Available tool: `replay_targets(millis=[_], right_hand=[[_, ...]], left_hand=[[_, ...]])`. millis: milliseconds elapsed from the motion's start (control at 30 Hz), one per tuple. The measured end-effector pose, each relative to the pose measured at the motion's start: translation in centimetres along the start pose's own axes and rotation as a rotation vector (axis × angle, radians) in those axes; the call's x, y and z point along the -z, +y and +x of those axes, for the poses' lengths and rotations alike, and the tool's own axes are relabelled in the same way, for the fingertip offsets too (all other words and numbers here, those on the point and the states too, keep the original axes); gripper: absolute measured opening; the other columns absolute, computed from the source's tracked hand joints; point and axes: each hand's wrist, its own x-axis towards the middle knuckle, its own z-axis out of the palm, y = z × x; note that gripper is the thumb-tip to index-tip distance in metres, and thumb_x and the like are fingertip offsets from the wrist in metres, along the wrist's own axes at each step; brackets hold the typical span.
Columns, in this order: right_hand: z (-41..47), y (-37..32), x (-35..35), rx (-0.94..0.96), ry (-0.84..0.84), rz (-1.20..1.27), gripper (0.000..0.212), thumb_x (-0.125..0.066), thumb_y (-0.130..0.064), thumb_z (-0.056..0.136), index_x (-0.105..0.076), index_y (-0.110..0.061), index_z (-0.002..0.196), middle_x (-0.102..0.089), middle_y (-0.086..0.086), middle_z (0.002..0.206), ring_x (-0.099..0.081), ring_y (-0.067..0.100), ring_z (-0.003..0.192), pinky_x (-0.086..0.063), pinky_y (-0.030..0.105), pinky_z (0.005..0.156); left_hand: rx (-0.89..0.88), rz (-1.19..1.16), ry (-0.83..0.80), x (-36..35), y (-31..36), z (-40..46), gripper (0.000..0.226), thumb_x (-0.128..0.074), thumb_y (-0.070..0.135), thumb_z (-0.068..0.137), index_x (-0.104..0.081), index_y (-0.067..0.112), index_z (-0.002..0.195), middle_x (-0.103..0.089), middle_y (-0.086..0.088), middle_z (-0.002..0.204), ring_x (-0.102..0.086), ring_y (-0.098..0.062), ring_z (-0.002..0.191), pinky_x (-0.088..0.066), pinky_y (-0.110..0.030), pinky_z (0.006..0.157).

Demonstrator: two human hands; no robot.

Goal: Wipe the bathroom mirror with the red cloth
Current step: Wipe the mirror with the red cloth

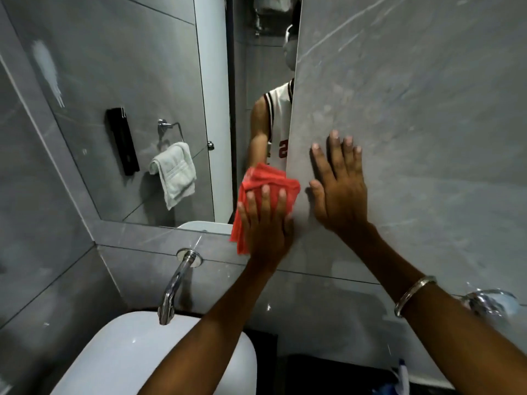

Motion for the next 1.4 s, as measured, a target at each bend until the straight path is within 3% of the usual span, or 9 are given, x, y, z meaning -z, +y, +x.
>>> replay_targets(millis=[133, 300, 400, 567, 667, 867, 1033, 1300, 1400], right_hand=[[-2.1, -0.4, 0.1, 0.029, -0.058, -0.029, 0.062, -0.045, -0.034, 0.099, -0.04, -0.005, 0.153, -0.032, 0.027, 0.161, -0.02, 0.042, 0.152, -0.001, 0.047, 0.129], [0.5, 0.4, 1.5, 0.039, -0.013, -0.022, 0.065, -0.041, -0.036, 0.1, -0.031, -0.007, 0.157, -0.016, 0.015, 0.166, 0.011, 0.024, 0.159, 0.005, 0.044, 0.13], [4.7, 1.4, 2.9, 0.059, 0.025, -0.039, 0.065, -0.035, -0.039, 0.103, -0.024, -0.01, 0.16, -0.011, 0.015, 0.169, 0.014, 0.022, 0.158, 0.006, 0.045, 0.129], [11.6, 3.1, 5.7, 0.023, 0.086, -0.005, 0.067, -0.036, -0.041, 0.102, -0.02, -0.014, 0.162, -0.014, 0.021, 0.17, 0.001, 0.031, 0.159, -0.001, 0.05, 0.129], [14.6, 3.7, 7.0, 0.019, 0.092, -0.022, 0.067, -0.035, -0.043, 0.103, -0.02, -0.015, 0.162, -0.012, 0.019, 0.171, -0.005, 0.037, 0.159, -0.001, 0.05, 0.129], [19.9, 4.7, 8.9, 0.018, 0.139, -0.043, 0.066, -0.03, -0.045, 0.103, -0.021, -0.017, 0.162, -0.008, 0.012, 0.172, 0.003, 0.025, 0.16, 0.006, 0.041, 0.13], [23.5, 5.4, 10.1, -0.008, 0.171, -0.028, 0.064, -0.026, -0.048, 0.103, -0.016, -0.02, 0.16, -0.001, 0.004, 0.171, 0.015, 0.015, 0.158, 0.014, 0.032, 0.129], [27.9, 4.5, 10.8, -0.046, 0.192, 0.048, 0.064, -0.019, -0.053, 0.101, -0.011, -0.027, 0.159, 0.002, 0.0, 0.171, 0.012, 0.016, 0.16, 0.018, 0.029, 0.127], [28.8, 3.6, 10.2, -0.023, 0.196, 0.048, 0.064, -0.02, -0.052, 0.102, -0.013, -0.026, 0.16, 0.001, 0.0, 0.171, 0.017, 0.013, 0.158, 0.019, 0.028, 0.126]], left_hand=[[0.009, 0.015, -0.042, 0.0, -0.9, -4.3, 0.061, -0.021, 0.049, 0.111, -0.002, 0.03, 0.165, 0.007, 0.0, 0.175, 0.003, -0.031, 0.162, -0.008, -0.058, 0.127], [0.035, 0.051, -0.037, 0.2, -0.2, -2.0, 0.06, -0.024, 0.044, 0.11, -0.007, 0.029, 0.165, 0.005, -0.002, 0.176, 0.004, -0.029, 0.162, -0.007, -0.056, 0.127], [0.04, 0.039, 0.02, 0.9, 0.7, 2.4, 0.061, -0.029, 0.042, 0.109, -0.01, 0.03, 0.165, 0.003, -0.001, 0.176, 0.001, -0.031, 0.162, -0.006, -0.056, 0.129], [0.041, 0.084, 0.006, 2.3, 3.0, 11.6, 0.062, -0.022, 0.047, 0.11, -0.002, 0.028, 0.165, 0.0, -0.006, 0.175, 0.006, -0.03, 0.162, 0.004, -0.054, 0.131], [0.039, 0.089, 0.036, 3.6, 4.6, 18.5, 0.062, -0.02, 0.048, 0.11, -0.006, 0.025, 0.166, -0.008, -0.009, 0.175, 0.001, -0.032, 0.162, -0.002, -0.057, 0.131], [-0.042, 0.088, 0.111, 7.5, 8.0, 33.3, 0.063, -0.022, 0.047, 0.109, -0.01, 0.022, 0.166, -0.005, -0.011, 0.175, -0.001, -0.033, 0.162, 0.001, -0.057, 0.13], [-0.043, 0.072, 0.117, 10.0, 9.9, 42.9, 0.066, -0.019, 0.047, 0.111, 0.003, 0.02, 0.166, 0.011, -0.008, 0.175, 0.014, -0.029, 0.161, 0.009, -0.055, 0.13], [-0.165, 0.126, 0.1, 10.8, 8.6, 45.6, 0.067, -0.021, 0.048, 0.112, 0.011, 0.023, 0.165, 0.021, -0.005, 0.173, 0.022, -0.026, 0.159, 0.016, -0.052, 0.129], [-0.223, 0.155, 0.077, 11.5, 6.7, 45.6, 0.066, -0.017, 0.05, 0.11, 0.011, 0.024, 0.165, 0.021, -0.005, 0.173, 0.022, -0.026, 0.159, 0.012, -0.053, 0.13]])
